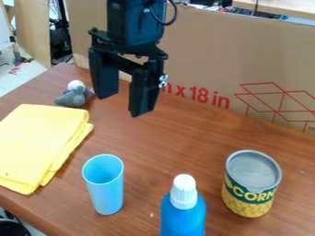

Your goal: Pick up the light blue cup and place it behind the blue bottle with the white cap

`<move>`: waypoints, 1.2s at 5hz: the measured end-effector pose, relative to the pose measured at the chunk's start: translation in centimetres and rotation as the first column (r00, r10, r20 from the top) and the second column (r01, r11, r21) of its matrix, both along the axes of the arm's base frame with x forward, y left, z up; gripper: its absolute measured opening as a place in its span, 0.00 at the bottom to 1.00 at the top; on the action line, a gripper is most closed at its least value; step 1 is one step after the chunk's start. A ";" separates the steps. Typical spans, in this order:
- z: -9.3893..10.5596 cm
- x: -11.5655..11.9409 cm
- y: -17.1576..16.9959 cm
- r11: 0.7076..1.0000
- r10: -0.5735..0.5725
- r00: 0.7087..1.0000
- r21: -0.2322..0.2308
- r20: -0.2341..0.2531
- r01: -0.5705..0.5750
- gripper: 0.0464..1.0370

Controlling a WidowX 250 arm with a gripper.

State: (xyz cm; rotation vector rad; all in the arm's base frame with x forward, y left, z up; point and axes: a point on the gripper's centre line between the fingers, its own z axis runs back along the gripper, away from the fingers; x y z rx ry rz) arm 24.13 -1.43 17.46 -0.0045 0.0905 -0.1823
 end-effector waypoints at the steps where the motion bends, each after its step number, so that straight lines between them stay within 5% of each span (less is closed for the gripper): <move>1: -0.6 -0.1 0.0 1.000 0.002 1.000 0.000 -0.025 -0.002 0.97; 6: -7.5 -2.5 -0.5 0.997 0.072 0.966 0.043 -0.249 -0.064 0.97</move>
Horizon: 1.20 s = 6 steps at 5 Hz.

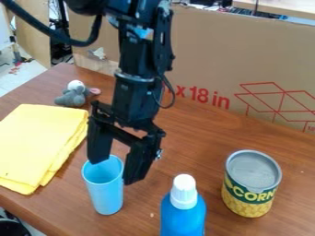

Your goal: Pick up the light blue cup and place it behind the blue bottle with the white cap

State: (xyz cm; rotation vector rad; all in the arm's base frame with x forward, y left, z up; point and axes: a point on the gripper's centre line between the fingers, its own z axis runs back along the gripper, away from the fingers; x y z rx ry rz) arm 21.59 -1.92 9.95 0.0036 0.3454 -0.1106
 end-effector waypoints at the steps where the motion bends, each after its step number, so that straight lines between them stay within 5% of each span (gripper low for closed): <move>1: -1.5 -0.2 0.8 0.999 0.036 0.999 -0.014 -0.029 -0.037 0.97; 4: -3.1 0.1 1.0 1.000 0.002 0.999 -0.022 0.037 -0.001 0.93; 6: -3.5 0.2 0.9 1.000 0.005 0.999 -0.026 0.039 -0.004 0.33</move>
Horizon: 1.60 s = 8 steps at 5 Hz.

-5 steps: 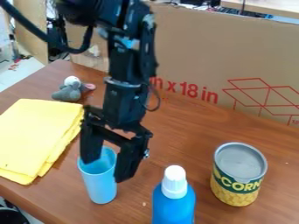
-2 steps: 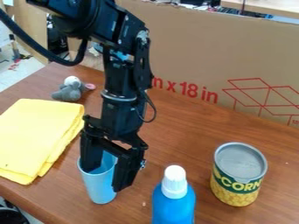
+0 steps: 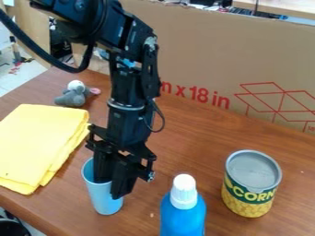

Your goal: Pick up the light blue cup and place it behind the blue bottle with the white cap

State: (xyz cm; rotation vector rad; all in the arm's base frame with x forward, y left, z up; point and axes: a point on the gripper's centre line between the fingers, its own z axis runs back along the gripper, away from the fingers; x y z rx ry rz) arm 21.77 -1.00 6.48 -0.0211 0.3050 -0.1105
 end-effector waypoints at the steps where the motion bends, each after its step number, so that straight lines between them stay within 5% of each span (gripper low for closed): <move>1: -0.2 -0.2 0.0 1.000 0.001 1.000 0.001 -0.021 -0.001 0.12; 3: 0.7 0.7 -1.0 0.997 -0.071 0.997 0.046 0.014 0.070 0.05; 4: 4.0 4.3 -2.8 0.981 -0.187 0.972 0.076 0.139 0.178 0.05; 5: 6.3 6.7 -3.6 0.972 -0.234 0.953 0.072 0.192 0.224 0.05; 7: 4.9 11.9 -3.7 0.944 -0.330 0.936 0.019 0.124 0.330 0.05; 8: 2.1 13.4 -3.1 0.942 -0.332 0.942 -0.029 0.039 0.333 0.05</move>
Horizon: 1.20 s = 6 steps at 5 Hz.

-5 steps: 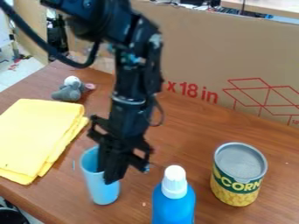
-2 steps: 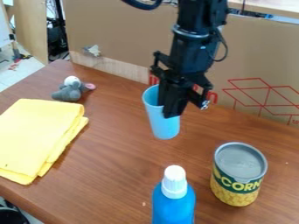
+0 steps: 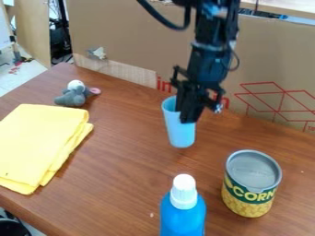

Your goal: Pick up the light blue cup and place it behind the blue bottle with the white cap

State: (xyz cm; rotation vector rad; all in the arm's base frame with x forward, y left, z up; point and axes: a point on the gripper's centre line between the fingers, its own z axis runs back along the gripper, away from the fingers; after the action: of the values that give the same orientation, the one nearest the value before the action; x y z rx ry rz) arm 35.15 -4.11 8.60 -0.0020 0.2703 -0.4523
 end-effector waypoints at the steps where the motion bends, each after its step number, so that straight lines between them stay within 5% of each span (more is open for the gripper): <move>1: -1.4 0.9 -0.2 1.000 -0.026 0.998 -0.007 -0.052 0.025 0.05; 3: -1.6 1.2 -0.3 0.999 -0.041 0.997 -0.012 -0.059 0.041 0.07; 4: -1.4 0.8 -0.4 0.998 -0.057 0.998 -0.031 -0.036 0.056 0.27; 6: 3.7 0.4 0.8 1.000 -0.001 0.996 -0.030 0.092 0.003 0.86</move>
State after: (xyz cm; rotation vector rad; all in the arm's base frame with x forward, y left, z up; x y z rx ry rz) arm 35.59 -3.31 12.29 -0.0103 0.1734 -0.4572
